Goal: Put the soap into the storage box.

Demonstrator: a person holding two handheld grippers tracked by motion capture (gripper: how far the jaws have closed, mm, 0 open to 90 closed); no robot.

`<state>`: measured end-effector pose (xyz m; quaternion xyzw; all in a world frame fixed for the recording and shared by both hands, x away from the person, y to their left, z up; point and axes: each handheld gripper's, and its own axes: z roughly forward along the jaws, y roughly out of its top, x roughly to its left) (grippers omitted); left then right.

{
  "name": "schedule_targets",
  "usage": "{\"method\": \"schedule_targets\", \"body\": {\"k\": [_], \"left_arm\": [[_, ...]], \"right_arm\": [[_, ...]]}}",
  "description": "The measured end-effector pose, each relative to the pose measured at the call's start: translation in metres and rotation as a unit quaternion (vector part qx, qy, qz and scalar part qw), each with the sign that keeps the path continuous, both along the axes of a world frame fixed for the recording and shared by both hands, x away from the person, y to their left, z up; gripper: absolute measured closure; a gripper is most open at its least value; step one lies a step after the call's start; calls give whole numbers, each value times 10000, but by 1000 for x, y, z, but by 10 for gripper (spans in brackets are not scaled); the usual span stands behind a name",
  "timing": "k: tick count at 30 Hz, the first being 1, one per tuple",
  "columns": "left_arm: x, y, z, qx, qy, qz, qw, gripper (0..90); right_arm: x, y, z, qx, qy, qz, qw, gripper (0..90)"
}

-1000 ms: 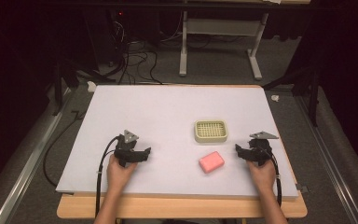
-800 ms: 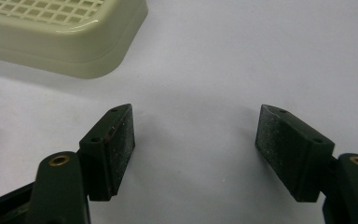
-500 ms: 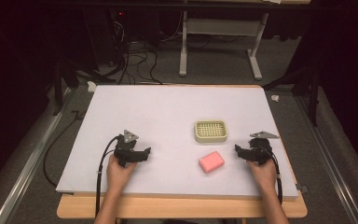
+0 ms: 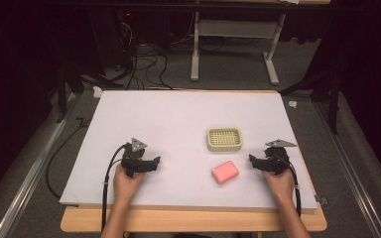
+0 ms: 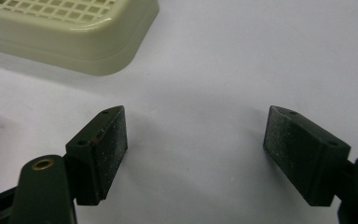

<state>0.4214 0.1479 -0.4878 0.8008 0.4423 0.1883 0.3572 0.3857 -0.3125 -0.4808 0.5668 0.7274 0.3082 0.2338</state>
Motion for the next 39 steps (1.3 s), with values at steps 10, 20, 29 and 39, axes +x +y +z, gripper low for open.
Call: {"method": "schedule_targets", "body": {"k": [10,20,29,39], "left_arm": [[0,0,0,2,-8,5,10000,210],[0,0,0,7,-11,17,10000,210],[0,0,0,12,-5,26,10000,210],[0,0,0,7,-8,29,10000,211]], "right_arm": [[-11,1,6,257,-133,78,9995,226],[-24,5,15,579,-323,281,9974,224],[-35,14,20,719,-412,438,9956,221],[-44,26,22,681,-488,654,9943,219]]}}
